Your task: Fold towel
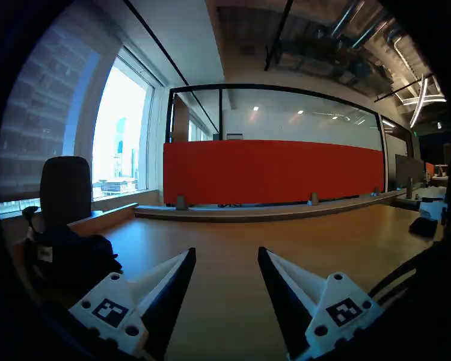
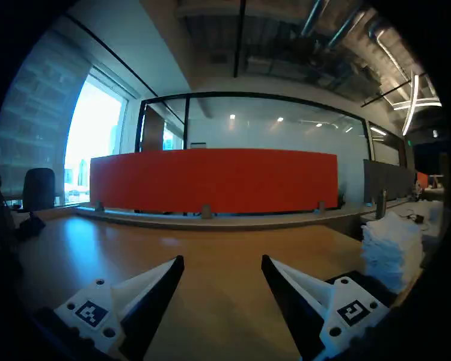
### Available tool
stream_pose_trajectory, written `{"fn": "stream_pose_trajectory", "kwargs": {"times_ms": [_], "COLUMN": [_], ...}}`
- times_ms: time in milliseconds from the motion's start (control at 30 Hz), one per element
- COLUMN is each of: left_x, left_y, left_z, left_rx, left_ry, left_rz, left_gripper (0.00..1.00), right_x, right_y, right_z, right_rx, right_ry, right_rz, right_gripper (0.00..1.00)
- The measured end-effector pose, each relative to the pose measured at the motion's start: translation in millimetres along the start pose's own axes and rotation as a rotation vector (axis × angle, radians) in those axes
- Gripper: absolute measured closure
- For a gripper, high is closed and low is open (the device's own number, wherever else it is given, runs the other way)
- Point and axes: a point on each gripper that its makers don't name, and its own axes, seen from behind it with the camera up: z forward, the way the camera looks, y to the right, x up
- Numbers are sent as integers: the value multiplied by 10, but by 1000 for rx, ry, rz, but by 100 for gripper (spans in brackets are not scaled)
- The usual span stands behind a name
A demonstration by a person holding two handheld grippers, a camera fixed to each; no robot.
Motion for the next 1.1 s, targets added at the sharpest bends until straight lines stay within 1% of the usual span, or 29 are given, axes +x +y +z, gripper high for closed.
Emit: {"fn": "stream_pose_trajectory", "kwargs": {"times_ms": [1100], "left_x": [43], "left_y": [-9], "left_z": [0], "left_rx": [0], "left_ry": [-1], "left_rz": [0], "left_gripper": [25], "right_x": [3], "right_y": [6], "right_z": [7], "right_rx": [0], "right_ry": [0], "right_rz": [0], "right_gripper": [0]}}
